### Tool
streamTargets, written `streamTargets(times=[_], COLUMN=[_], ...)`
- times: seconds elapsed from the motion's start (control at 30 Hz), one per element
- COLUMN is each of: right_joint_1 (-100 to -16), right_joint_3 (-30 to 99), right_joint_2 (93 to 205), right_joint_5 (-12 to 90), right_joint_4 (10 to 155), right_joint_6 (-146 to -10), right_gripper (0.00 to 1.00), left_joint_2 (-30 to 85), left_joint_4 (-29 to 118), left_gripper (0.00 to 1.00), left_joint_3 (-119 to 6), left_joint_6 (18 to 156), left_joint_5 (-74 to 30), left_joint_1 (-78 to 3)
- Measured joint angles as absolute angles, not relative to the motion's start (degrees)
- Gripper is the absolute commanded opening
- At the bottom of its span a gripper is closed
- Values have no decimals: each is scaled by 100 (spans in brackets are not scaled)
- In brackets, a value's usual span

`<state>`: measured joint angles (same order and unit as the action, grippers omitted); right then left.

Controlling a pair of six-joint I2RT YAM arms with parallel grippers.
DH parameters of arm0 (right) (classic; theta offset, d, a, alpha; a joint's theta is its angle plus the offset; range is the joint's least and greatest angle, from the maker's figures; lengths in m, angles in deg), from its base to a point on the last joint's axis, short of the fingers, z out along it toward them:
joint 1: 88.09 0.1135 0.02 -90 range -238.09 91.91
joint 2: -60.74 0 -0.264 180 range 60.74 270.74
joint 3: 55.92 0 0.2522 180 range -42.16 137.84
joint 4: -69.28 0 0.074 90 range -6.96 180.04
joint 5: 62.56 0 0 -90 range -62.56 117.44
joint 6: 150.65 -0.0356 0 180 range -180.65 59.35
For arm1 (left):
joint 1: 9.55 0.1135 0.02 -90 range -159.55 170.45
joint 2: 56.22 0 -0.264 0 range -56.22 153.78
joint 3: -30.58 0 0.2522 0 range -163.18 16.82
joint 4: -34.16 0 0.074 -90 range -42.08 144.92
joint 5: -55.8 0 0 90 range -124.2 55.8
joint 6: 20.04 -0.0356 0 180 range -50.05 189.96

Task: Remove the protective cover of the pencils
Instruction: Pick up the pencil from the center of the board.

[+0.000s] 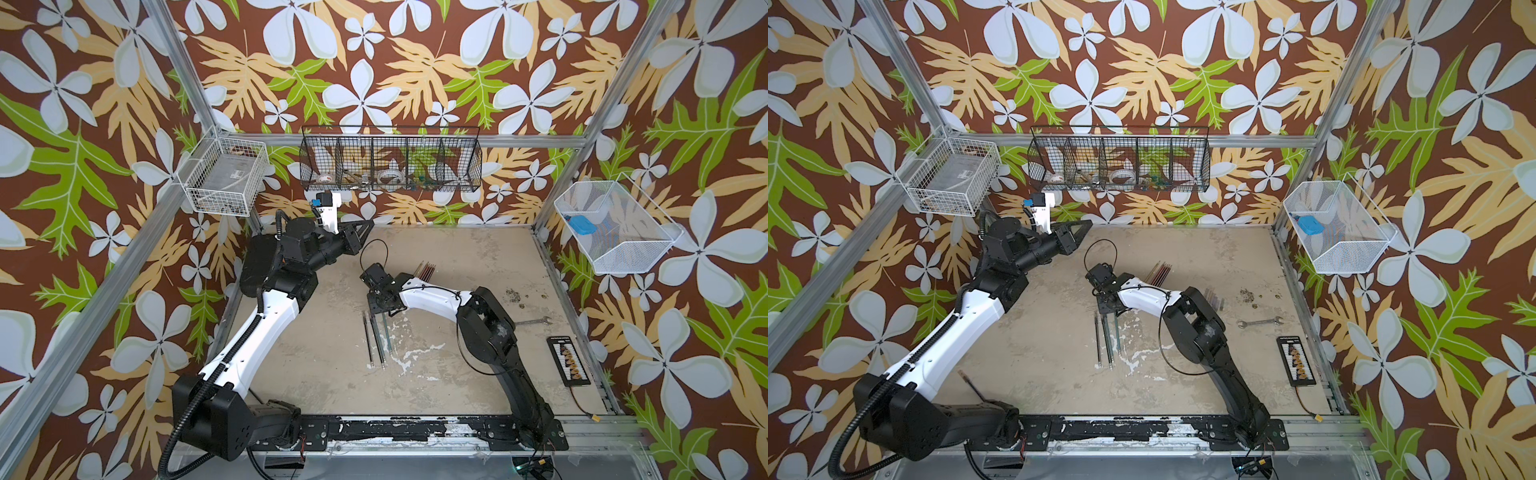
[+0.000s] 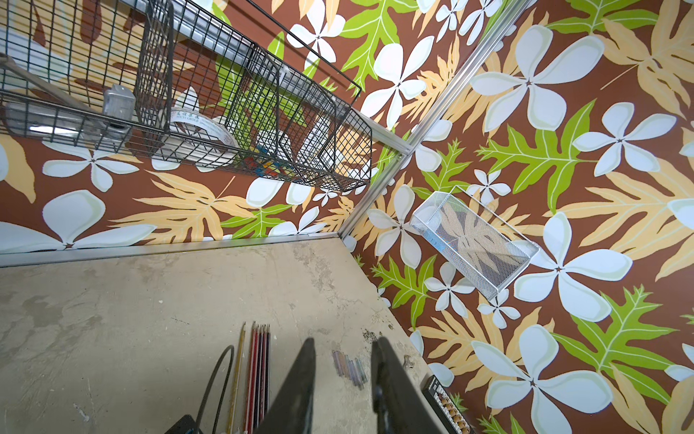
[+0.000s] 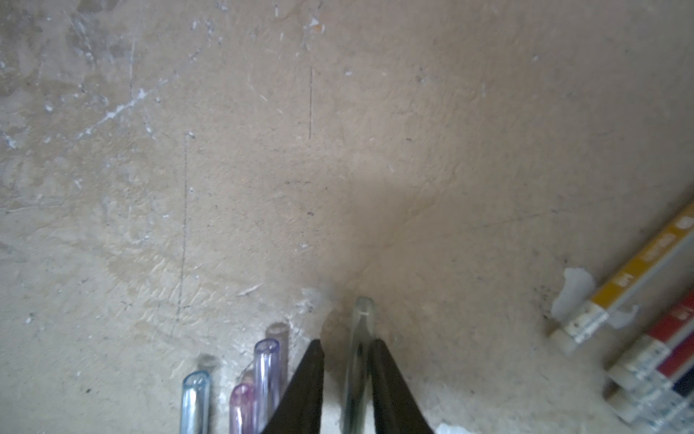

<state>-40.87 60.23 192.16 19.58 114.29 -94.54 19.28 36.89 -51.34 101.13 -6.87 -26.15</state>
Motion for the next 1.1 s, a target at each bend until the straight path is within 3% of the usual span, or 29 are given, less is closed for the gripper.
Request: streamTargets(times=[0.17, 0.5, 0.63, 0.83, 1.1], right_joint_1=[-4087, -4354, -5005, -6050, -6902], right_joint_3=[5992, 5050, 3483, 994, -654], right_joint_2=[19216, 18324, 16908, 14353, 11411], right_joint_5=[1953, 1953, 2085, 2310, 2441], right_joint_4=[11403, 11140, 10393, 9173, 8321], right_joint_6=[-9472, -9515, -9557, -9662, -9743], right_gripper=[2, 0, 0, 0, 0], left_joint_2=[1944, 2164, 2577, 3460, 4398], left_joint_4=[3654, 3569, 3527, 3691, 4168], left_gripper=[29, 31, 32, 32, 37], left_joint_3=[-5125, -5016, -5016, -5200, -5571], left_joint_6=[10116, 10109, 10085, 9910, 9521], left_joint_5=[-676, -676, -695, -656, -555], left_joint_1=[-2615, -2634, -2884, -4016, -5349])
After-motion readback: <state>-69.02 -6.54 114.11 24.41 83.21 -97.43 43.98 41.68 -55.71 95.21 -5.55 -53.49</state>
